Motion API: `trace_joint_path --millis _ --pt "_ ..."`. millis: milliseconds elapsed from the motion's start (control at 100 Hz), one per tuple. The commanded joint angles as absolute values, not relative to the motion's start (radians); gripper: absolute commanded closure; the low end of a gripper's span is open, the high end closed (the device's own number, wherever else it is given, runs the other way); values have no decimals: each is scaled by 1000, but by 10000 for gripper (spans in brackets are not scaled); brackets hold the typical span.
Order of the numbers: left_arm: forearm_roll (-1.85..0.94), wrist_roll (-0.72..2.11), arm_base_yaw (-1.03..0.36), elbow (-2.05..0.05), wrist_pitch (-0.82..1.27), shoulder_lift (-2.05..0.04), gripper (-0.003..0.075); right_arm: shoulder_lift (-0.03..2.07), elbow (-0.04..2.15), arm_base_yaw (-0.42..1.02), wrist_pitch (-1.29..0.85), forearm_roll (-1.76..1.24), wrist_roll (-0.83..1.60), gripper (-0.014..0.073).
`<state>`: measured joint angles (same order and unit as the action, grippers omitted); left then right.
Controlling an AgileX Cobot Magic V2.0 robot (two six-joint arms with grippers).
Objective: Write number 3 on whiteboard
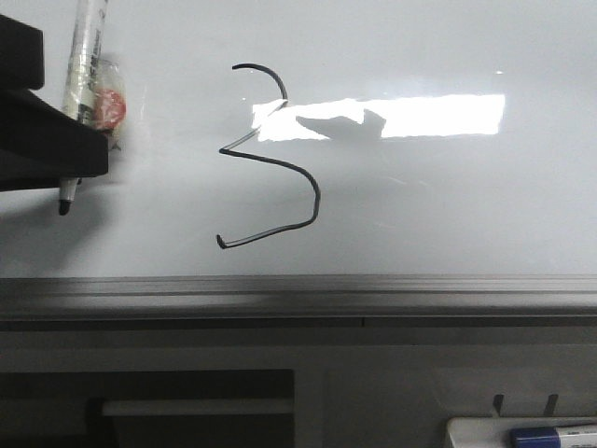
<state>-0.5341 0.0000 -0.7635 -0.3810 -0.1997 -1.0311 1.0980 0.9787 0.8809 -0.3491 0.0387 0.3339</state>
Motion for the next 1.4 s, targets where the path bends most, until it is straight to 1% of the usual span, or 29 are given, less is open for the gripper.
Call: trace_joint_path --millis 0,150,520,790,980,1010,1050,1070,1100,1130,1150,1190,1230,1280,1390 --pt "-572 -10 -745 -414 -256 -1025 741 1070 1015 874 -283 47 345 18" --pt "-579 -10 -693 -414 -207 -1025 741 1070 1015 874 -283 47 345 18" --pt "-586 -10 -692 -414 -185 -1025 741 1070 1015 874 -283 47 345 18" --pt "-609 -10 -692 -416 -185 -1080 741 1070 1015 874 -283 45 345 18" --pt "-609 -10 -692 -416 -198 -1080 736 1070 1015 874 -283 45 345 18" --pt "-609 -10 -692 -416 -198 -1080 726 1070 1015 874 -283 45 345 18" --pt "-609 -10 -692 -416 -199 -1078 690 1070 1015 874 -283 45 345 18" --pt "-609 -10 -692 -416 -201 -1078 654 1070 1015 874 -283 45 345 18" --pt "-609 -10 -692 -416 -204 -1076 622 1070 1015 874 -283 45 345 18" --pt "-609 -10 -692 -416 -206 -1074 560 1070 1015 874 -283 45 345 18" --pt "-609 -10 -692 -416 -208 -1074 534 1070 1015 874 -283 45 345 18" --pt "-609 -10 -692 -416 -212 -1067 449 1070 1015 874 -283 45 345 18" --pt "-609 -10 -692 -416 -215 -1063 406 1070 1015 874 -283 45 345 18" --pt "-609 -8 -692 -416 -216 -1055 372 1070 1015 874 -283 45 345 18" --pt "-596 0 -692 -416 -216 -1034 372 1070 1015 874 -283 45 345 18"
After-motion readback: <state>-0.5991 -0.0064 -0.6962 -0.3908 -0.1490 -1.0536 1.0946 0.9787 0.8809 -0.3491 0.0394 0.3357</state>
